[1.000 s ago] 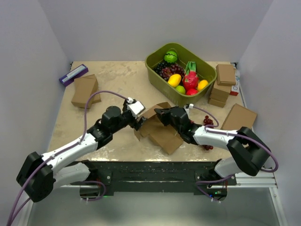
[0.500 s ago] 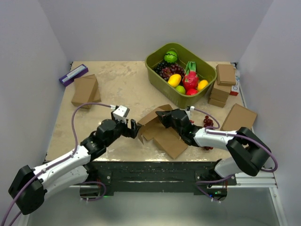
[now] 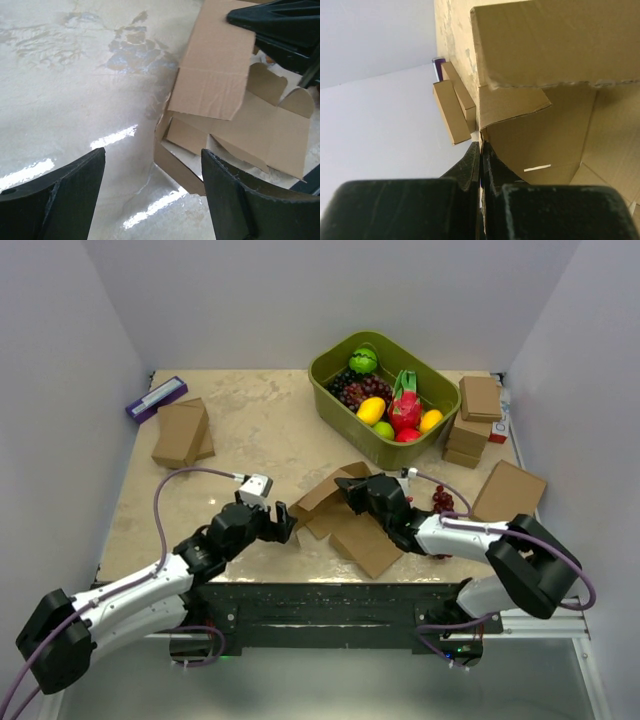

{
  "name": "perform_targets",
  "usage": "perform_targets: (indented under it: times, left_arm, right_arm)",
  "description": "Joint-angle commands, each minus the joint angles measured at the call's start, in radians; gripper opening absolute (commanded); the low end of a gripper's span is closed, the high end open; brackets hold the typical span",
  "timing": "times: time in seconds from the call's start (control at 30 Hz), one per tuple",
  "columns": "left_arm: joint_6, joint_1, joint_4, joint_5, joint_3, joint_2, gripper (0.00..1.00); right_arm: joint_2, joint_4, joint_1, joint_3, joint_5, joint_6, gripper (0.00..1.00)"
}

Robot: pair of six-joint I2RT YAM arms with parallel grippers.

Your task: Fold the paper box

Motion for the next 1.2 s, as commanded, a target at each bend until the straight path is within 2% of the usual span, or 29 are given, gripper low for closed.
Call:
perform_targets:
  times: [0.0, 0.1, 0.4, 0.47, 0.57, 0.7, 0.77, 0.87, 1.17]
  left_arm:
    - [-0.006, -0.004, -0.112, -0.131, 0.009, -0.042, 0.81]
    - [-0.005, -0.006, -0.167, -0.177, 0.031, -0.036, 0.81]
    - [-0.008, -0.006, -0.143, -0.246, 0.059, 0.067, 0.81]
    - [-0.006, -0.004, -0.082, -0.270, 0.054, 0.079, 0.81]
    - [0.007, -0.004, -0.016, -0.300, 0.051, 0.101, 0.75]
    - [0.049, -0.004, 0.026, -0.360, 0.086, 0.162, 0.60]
    - [0.069, -0.001, 0.039, -0.383, 0.106, 0.206, 0.57]
    - [0.104, 0.022, 0.075, -0.382, 0.118, 0.257, 0.46]
    - [0.167, 0.119, 0.222, -0.261, 0.172, 0.409, 0.42]
  right_arm:
    - [-0.049, -0.040, -0.001, -0.007, 0.082, -0.021, 0.00]
    - [-0.071, -0.068, 0.000, 0.002, 0.104, -0.030, 0.00]
    - [-0.089, -0.099, -0.001, 0.010, 0.122, -0.045, 0.00]
    - [-0.086, -0.097, -0.001, 0.010, 0.120, -0.048, 0.00]
    - [-0.082, -0.095, 0.000, 0.010, 0.114, -0.057, 0.00]
    - [-0.085, -0.094, -0.001, 0.008, 0.111, -0.070, 0.00]
    - [-0.086, -0.095, 0.000, 0.007, 0.108, -0.074, 0.00]
    - [-0.094, -0.099, -0.001, -0.002, 0.110, -0.077, 0.00]
    - [-0.100, -0.105, 0.000, -0.025, 0.108, -0.073, 0.00]
